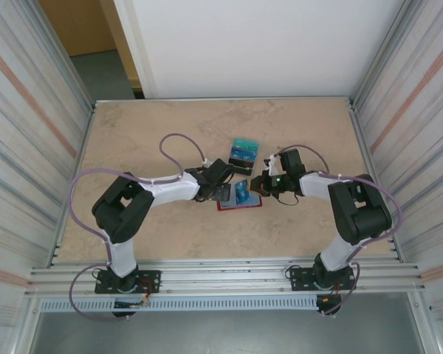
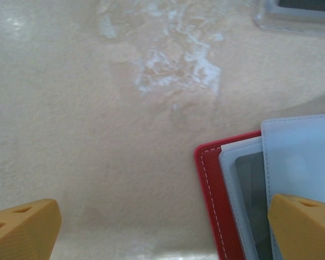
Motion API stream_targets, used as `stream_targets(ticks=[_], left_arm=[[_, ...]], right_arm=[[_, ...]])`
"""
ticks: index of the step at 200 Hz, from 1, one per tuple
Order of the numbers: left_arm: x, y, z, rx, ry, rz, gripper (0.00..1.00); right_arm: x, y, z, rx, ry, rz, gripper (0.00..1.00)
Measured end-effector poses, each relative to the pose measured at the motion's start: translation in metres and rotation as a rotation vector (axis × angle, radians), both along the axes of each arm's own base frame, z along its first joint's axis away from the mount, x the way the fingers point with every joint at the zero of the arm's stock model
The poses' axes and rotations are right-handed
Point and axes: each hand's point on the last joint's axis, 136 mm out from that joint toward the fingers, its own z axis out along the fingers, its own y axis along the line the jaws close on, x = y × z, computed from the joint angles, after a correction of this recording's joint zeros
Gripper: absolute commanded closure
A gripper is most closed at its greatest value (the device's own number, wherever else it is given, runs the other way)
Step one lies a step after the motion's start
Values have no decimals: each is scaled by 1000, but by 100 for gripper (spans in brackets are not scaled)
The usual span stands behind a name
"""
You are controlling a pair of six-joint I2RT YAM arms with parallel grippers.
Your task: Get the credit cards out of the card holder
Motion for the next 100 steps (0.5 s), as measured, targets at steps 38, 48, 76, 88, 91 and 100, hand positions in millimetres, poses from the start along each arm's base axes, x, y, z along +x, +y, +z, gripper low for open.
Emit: stream_targets(ticks=[38, 48, 76, 88, 91, 100], left_arm=[[3, 6, 1, 8, -5, 12, 1], [3, 6, 1, 9, -6, 8, 1], [1, 8, 3, 19, 1, 0, 1], [-2, 10, 5, 24, 4, -4, 1], [-2, 11, 6, 26, 5, -5, 1], [-4, 13, 9, 27, 5, -7, 1]], right_arm=[[0, -5, 14, -63, -52, 15, 100], [0, -5, 18, -84, -66, 25, 100], [7, -4, 34, -141, -133, 54, 100], [13, -5, 43, -171, -169, 65, 100], [14, -4, 45, -178, -178, 66, 100], [19, -5, 51, -201, -209, 76, 100]])
